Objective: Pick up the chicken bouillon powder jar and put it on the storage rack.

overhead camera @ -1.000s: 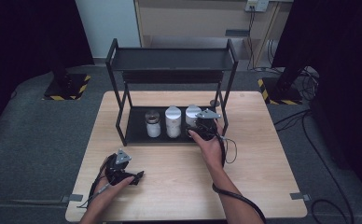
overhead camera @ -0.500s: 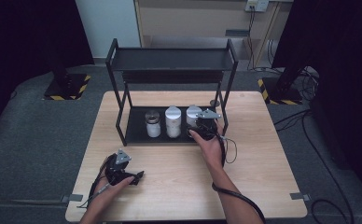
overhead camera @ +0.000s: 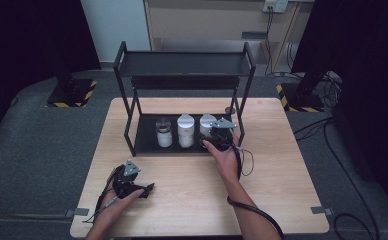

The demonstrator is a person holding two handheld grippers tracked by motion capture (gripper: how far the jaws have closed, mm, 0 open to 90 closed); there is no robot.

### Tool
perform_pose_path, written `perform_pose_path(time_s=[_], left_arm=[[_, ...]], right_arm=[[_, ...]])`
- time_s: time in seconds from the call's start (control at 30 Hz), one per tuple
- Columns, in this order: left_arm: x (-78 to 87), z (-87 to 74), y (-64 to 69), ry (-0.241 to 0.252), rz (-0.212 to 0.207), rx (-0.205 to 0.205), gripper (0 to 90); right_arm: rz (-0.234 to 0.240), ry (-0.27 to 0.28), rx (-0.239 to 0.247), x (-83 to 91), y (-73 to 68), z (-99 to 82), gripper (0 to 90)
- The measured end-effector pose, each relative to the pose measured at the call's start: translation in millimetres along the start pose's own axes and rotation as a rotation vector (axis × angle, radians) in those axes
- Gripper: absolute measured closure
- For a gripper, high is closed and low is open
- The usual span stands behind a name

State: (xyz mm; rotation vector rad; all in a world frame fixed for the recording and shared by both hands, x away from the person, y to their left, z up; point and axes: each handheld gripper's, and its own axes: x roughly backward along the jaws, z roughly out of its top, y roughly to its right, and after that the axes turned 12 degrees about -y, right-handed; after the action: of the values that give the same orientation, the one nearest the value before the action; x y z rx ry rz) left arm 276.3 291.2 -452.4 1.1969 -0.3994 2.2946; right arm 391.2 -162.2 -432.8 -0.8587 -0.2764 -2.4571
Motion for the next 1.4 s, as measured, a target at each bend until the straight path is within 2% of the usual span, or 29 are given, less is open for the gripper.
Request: perform_pose_path(time_s=[0.6,0.77,1.0,1.4], left_arm=[[-0.1,-0.1,0.1,0.001,0.0,0.001,0.0],[-0.1,-0.1,0.1,0.001,-0.001,0.002,0.0],[-0.1,-0.1,0.1,0.001,0.0,0.001,0.0],[0.0,0.1,-0.1,0.0,0.0,0.0,0.0]], right_arm=[[0.015,0.008,-0.017,0.1,3.3,-3.2,30.1],[0.019,0.005,-0.025,0.9,3.1,-1.9,20.5],[0.012,-0.004,-0.012,2.4,0.7,0.4,8.7],[-0.005,-0.03,0.015,6.2,0.5,2.7,5.6]])
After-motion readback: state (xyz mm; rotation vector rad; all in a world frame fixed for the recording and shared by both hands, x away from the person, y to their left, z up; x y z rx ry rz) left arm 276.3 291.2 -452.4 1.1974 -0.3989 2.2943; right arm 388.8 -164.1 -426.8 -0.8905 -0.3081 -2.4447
